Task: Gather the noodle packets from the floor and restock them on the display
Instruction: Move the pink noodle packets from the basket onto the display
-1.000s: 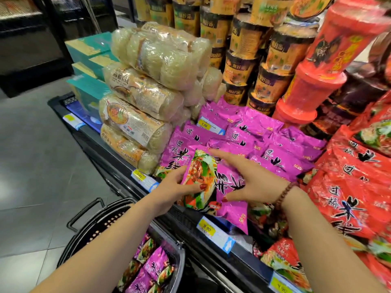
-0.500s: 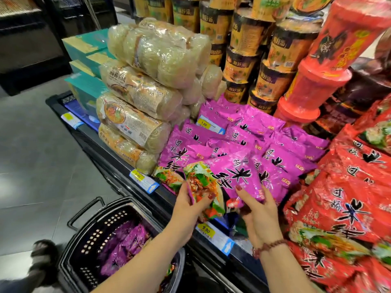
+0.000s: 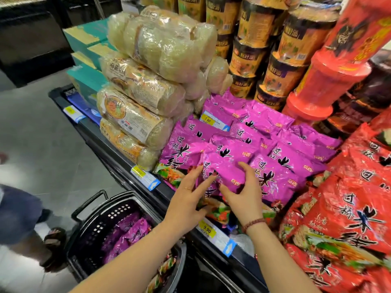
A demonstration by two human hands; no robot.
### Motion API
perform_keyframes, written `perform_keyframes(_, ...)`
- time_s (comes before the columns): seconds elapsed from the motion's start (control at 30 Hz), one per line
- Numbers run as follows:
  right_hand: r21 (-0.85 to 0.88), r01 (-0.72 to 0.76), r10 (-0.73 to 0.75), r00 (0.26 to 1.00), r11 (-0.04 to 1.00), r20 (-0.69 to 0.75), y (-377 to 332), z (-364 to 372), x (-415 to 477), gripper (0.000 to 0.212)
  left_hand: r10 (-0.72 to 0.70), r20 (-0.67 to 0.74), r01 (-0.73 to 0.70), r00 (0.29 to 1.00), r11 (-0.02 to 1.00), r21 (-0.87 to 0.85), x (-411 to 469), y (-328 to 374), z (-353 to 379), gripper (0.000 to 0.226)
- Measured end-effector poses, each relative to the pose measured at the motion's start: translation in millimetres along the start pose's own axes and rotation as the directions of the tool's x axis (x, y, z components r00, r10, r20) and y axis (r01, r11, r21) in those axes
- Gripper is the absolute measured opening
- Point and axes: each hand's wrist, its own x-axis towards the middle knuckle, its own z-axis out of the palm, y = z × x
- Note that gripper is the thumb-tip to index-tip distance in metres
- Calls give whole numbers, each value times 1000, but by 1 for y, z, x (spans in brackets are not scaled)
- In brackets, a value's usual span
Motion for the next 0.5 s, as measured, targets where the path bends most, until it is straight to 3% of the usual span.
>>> perform_keyframes(0.07, -143, 67, -87, 986, 988, -143, 4, 7, -6, 81, 124, -1, -122, 992, 983, 140, 5, -8, 2, 87)
perform_keyframes(0.1, -306, 174, -241, 951, 936, -195, 7, 7, -9, 81, 202, 9, -198, 979, 954, 226, 7, -12, 2, 83)
perform_keyframes(0.17, -584, 381, -537, 836, 717, -114, 11, 4, -13, 76, 278, 52, -279, 959, 899, 337, 10, -18, 2, 83)
perform_keyframes(0.2, -639, 452, -600, 800, 623, -19, 14, 2, -14, 75, 281, 73, -289, 957, 891, 350, 11, -20, 2, 85)
perform_keyframes(0.3, -650, 539, -549, 807, 536, 217, 25, -1, -15, 82, 267, 138, -296, 954, 910, 290, 14, -27, -2, 92)
perform_keyframes(0.5, -674, 494, -384, 865, 548, 322, 39, 1, -7, 98, 290, 315, -369, 904, 900, 230, 25, -50, -23, 98)
